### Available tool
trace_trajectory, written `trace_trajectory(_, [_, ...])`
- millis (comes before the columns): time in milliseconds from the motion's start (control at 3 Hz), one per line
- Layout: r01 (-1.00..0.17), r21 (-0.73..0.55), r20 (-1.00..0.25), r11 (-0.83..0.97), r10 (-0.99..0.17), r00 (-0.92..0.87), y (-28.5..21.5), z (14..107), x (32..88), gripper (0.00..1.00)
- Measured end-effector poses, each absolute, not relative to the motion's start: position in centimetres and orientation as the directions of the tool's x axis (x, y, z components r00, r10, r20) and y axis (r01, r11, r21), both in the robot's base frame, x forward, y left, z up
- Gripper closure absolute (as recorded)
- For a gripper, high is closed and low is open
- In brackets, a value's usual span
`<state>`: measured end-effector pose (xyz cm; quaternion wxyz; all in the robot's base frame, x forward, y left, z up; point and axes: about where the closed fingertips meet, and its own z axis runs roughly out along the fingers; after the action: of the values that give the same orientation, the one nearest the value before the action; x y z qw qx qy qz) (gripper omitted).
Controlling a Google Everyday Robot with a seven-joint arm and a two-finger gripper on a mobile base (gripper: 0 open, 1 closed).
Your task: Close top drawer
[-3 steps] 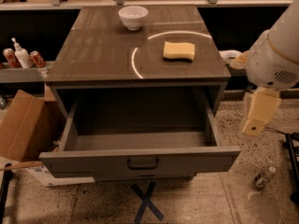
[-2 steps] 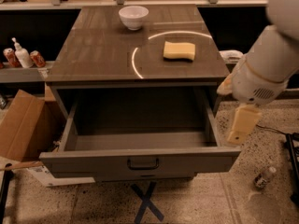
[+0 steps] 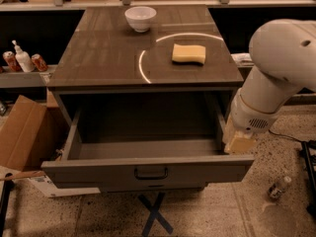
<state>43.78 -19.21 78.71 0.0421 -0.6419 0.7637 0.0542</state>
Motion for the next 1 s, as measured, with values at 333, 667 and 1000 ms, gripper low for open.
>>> trace_trajectory(333, [-0.985,0.027,-0.134,0.168,-0.976,-0.17,-19.2,78.8,43.7,0.87])
trace_trajectory(667, [-0.985,0.027,-0.133,0.168,-0.976,-0.17,-19.2,78.8,43.7,1.0])
trace_trajectory(1000, [-0.98,0.075,-0.127,0.183,-0.973,-0.191,-18.1,76.4,42.6,1.0])
